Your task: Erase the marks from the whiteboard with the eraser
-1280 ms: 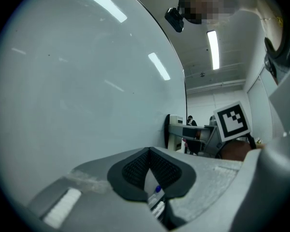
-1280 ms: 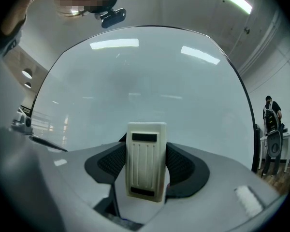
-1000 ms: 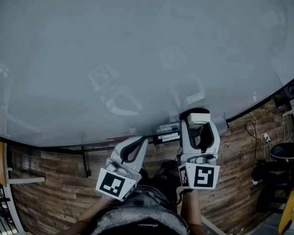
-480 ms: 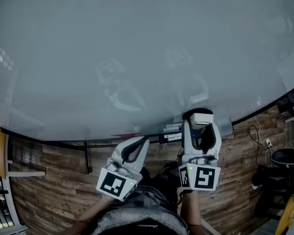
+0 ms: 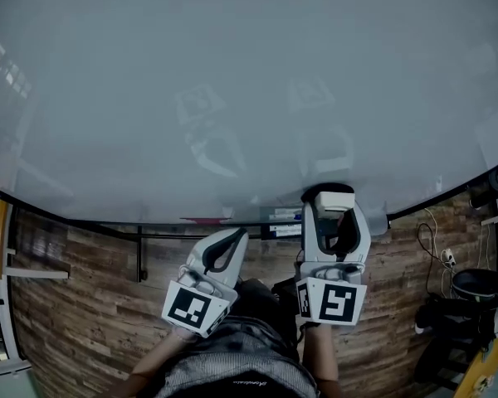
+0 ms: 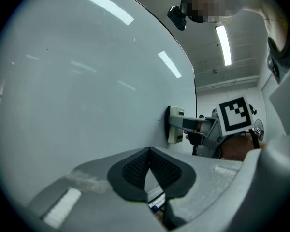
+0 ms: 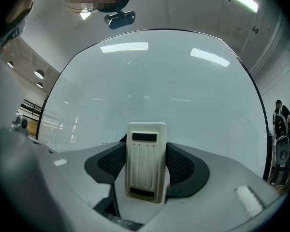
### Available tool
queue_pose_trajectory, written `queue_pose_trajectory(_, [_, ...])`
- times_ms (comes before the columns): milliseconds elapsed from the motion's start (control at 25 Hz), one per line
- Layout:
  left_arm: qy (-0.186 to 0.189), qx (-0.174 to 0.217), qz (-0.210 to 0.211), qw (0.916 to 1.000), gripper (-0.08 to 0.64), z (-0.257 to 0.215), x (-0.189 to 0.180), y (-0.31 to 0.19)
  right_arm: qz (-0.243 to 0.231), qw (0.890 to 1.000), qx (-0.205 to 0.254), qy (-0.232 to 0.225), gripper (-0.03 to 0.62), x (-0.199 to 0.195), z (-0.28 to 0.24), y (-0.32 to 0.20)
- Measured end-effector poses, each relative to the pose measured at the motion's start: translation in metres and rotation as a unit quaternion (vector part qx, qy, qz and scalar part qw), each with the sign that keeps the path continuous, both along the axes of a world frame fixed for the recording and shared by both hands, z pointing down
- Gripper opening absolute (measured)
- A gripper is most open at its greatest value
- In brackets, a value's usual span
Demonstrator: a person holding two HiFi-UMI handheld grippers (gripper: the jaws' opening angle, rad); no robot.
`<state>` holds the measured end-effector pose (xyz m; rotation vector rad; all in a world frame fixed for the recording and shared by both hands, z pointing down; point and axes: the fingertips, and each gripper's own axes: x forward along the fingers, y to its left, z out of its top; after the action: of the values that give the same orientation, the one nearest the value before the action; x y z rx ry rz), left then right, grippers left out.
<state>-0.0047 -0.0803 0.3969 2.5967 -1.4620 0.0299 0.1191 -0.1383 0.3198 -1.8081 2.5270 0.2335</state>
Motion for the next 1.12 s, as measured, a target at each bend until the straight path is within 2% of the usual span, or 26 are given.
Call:
queue_pose_trajectory(240, [-0.001,-0.017,-0.04,0.999,0.003,-0.005,-0.003,0.016,-0.008,1.0,-0.001,0.002,0.261,0.002,-0.004,0.0])
queue_pose_trajectory(360, [0.0,-0.022,-0.068,0.9974,0.004,-0.001,-0.022,0.022,-0.012,1.0,0.003,-0.001,0.261,-0.008,-0.004,-0.001])
queue_pose_trajectory(680, [0.013,-0.026,-0.098,0.9948,0.003,0.011,-0.061,0.033,0.005,1.0,-0.003,0.002,0.261,-0.021,0.002,0.0])
queue_pose_trajectory(760, [0.018,-0.025,-0.09,0.9955,0.003,0.013,-0.067,0.033,0.017,1.0,-0.003,0.004,0.261,-0.021,0.002,0.001])
queue_pose_trajectory(880, [0.022,-0.023,-0.056,0.9979,0.003,0.008,-0.067,0.028,0.027,1.0,0.001,0.005,0.261,-0.025,-0.003,0.003])
queue_pose_trajectory(1120, [0.022,-0.016,0.003,0.9996,0.004,-0.01,-0.087,0.025,0.089,0.996,0.003,-0.012,0.261,-0.034,-0.014,0.009])
